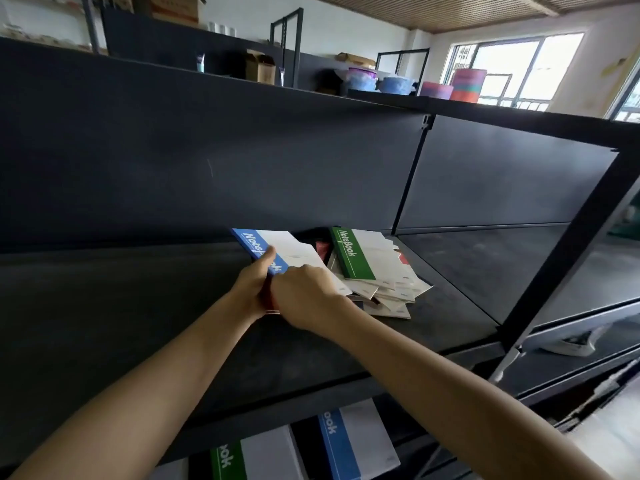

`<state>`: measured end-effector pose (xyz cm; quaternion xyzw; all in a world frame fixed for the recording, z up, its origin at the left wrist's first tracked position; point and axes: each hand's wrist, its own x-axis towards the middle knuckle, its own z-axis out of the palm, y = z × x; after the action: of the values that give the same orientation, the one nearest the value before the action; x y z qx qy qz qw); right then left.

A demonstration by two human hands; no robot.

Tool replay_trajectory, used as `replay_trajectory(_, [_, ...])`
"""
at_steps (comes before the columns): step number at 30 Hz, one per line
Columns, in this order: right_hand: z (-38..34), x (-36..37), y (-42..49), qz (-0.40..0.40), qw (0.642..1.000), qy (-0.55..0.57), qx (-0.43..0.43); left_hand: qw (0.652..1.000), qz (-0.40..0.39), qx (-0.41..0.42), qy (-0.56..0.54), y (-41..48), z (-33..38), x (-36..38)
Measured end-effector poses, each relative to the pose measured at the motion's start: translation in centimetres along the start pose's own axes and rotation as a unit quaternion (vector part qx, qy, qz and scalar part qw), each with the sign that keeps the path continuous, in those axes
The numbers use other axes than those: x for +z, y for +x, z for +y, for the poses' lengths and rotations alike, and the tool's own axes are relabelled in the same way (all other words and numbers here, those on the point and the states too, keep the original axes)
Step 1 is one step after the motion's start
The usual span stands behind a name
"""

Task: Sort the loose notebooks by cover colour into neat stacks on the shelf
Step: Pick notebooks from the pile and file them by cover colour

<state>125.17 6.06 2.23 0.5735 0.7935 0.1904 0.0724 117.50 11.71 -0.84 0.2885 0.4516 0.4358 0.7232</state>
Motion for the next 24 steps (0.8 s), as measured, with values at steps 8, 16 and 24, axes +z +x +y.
replay_trajectory(8, [8.5,5.4,3.2,0.007,0.921,0.223,0.32,0.991,0.069,0.014,0.11,0.4,1.3,-2.2])
replay_trajectory(16, [9.4,8.0,2.8,-0.113,0.96,0.076,0.245,0.994,0.06,0.012,0.09,0.0,1.3,-2.9])
replay_trajectory(24, [8.9,7.6,2.5,-0.061,0.972,0.021,0.225,0.995,0.059,0.02,0.072,-1.4,1.8,-3.2])
